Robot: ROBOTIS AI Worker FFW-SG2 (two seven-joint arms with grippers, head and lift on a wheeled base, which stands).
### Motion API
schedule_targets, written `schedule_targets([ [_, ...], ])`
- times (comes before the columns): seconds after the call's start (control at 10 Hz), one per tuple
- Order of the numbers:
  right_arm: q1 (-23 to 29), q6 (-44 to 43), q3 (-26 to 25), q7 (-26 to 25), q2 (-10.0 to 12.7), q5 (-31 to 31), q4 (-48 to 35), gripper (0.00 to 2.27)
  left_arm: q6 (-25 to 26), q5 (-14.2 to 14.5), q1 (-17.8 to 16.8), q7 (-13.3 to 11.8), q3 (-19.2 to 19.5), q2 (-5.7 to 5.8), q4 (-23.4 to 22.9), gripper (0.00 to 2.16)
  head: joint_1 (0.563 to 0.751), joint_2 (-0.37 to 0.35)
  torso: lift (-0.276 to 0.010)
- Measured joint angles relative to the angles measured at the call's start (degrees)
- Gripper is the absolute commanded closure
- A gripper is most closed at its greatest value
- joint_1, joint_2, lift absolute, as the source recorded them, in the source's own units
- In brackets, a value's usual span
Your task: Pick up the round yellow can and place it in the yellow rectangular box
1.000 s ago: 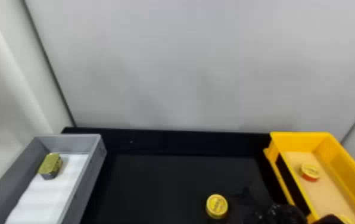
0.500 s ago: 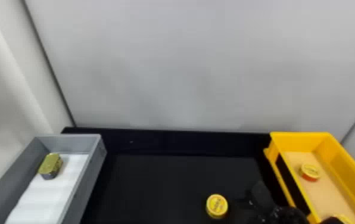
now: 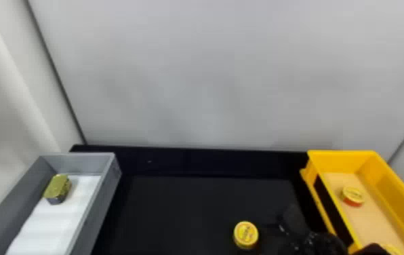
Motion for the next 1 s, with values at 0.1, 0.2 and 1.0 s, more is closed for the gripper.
schedule_targets([
  [0.1,-0.35,0.02,0.25,0.01,0.01,0.0,0.34,0.01,0.04,0.01,-0.03,0.0,-0.01,0.0,0.0,0.13,0.629,0.012,-0.055],
  [0.2,-0.51,0.21,0.41,0.02,0.01,0.0,0.51,0.01,0.04,0.02,-0.03,0.0,0.0,0.0,0.0,0.13,0.629,0.012,-0.055],
  [1.0,-0.48,-0.18,0.14,-0.12,0.19,0.59,0.94,0.51,0.04,-0.01,0.07,0.0,0.38,0.0,-0.25,0.13,0.629,0.012,-0.055],
])
